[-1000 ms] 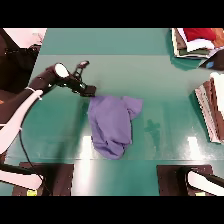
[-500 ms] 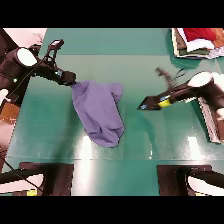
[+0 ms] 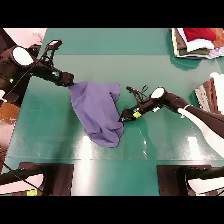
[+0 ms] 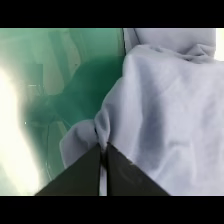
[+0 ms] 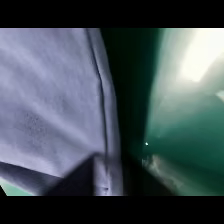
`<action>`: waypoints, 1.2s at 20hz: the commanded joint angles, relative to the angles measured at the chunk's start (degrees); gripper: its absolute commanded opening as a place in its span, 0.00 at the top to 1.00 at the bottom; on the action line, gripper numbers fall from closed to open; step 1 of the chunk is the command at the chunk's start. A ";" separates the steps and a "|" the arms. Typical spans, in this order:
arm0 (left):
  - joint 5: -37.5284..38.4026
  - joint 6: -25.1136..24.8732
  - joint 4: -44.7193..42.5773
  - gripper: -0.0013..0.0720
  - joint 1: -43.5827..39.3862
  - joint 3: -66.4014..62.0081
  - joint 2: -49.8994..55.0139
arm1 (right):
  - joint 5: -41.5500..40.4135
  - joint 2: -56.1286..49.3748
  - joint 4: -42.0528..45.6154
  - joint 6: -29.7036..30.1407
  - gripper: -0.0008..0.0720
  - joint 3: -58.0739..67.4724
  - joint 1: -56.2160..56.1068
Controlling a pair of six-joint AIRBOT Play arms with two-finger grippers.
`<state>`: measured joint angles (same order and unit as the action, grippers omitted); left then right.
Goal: Fold the shirts.
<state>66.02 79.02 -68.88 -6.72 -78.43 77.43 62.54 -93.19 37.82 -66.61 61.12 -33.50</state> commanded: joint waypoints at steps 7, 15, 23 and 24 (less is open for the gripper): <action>-2.97 0.57 -3.54 0.95 0.04 -1.64 -12.85 | 7.80 7.34 10.14 -5.77 0.97 12.44 6.45; -1.20 1.81 2.05 0.95 0.04 -8.87 -34.49 | 13.94 25.29 24.26 -9.68 0.97 37.00 14.38; 10.21 1.53 11.89 0.95 0.04 -8.92 -33.73 | 24.35 25.68 30.36 -11.98 0.97 48.89 14.21; 11.08 1.53 11.89 0.95 0.04 -5.53 -33.03 | 25.31 24.61 30.69 -11.98 0.97 47.71 14.21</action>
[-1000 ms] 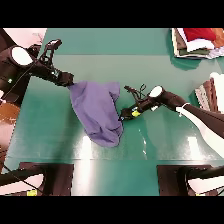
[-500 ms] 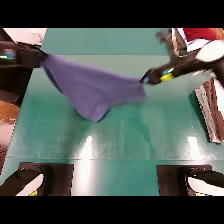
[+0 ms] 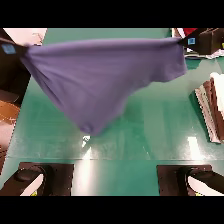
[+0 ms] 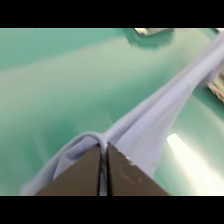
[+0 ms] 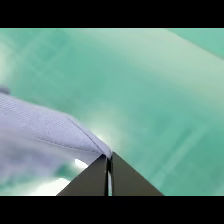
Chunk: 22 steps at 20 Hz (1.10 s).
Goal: Fold the shirts.
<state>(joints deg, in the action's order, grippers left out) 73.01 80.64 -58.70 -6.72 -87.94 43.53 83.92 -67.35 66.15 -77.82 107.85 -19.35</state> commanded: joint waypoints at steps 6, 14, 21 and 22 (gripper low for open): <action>-1.16 -2.05 3.17 0.95 0.04 36.85 2.71 | 0.92 -7.61 3.04 0.11 0.97 -16.17 0.09; -3.96 -12.13 11.39 0.94 0.04 59.98 2.71 | -6.93 -9.33 2.91 0.09 0.97 -31.08 0.17; -2.47 -12.09 5.86 0.38 0.04 44.24 2.71 | -6.82 -9.22 2.86 0.04 0.97 -31.41 0.17; -4.28 -12.09 4.09 0.38 0.04 40.00 2.71 | -6.80 -9.22 2.84 0.04 0.97 -31.41 0.17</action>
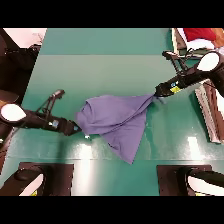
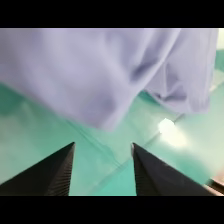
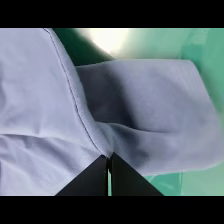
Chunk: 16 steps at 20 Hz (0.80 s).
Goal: Fold the shirts.
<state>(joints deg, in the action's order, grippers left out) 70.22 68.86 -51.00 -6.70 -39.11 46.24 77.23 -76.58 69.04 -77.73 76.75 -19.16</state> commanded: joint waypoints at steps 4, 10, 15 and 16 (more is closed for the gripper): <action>-10.84 0.76 -6.43 0.38 0.02 -20.22 5.84 | -0.13 0.00 -0.15 -0.04 0.97 -0.33 -0.02; -4.15 -0.50 0.98 0.38 0.02 -30.73 32.37 | 1.40 0.00 -0.37 -0.04 0.97 -0.33 -0.02; 0.00 -0.31 5.55 0.38 0.02 -33.55 43.60 | 1.38 0.00 -0.37 -0.04 0.97 -0.33 -0.02; -0.22 -0.31 5.57 0.38 0.02 -33.55 43.82 | 1.38 0.00 -0.35 -0.04 0.97 -0.33 -0.02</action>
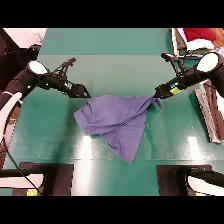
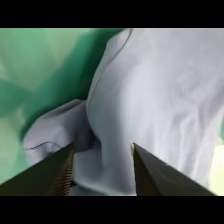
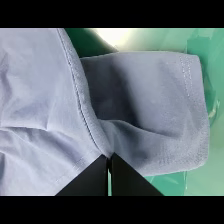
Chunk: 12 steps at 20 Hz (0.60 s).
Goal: Fold the shirts.
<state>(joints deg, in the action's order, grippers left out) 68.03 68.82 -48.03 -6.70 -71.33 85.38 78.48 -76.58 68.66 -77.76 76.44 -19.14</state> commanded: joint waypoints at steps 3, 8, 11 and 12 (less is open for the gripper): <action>2.12 -0.28 2.91 0.48 0.00 -1.33 4.68 | -0.04 0.00 0.00 -0.02 0.97 0.00 -0.04; 5.18 -1.62 2.01 0.57 0.00 -1.33 4.68 | -0.07 0.00 -0.02 -0.02 0.97 0.00 -0.04; 3.39 -2.14 1.46 0.95 0.04 -1.57 4.28 | -0.09 0.26 0.22 -0.02 0.97 0.07 -0.02; 3.02 -1.51 0.33 0.95 0.04 -2.56 3.58 | -0.28 0.90 1.07 0.00 0.97 0.20 0.09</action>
<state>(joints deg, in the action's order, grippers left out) 72.01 67.11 -46.26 -6.72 -72.99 89.67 78.43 -76.31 68.86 -77.76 76.49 -19.14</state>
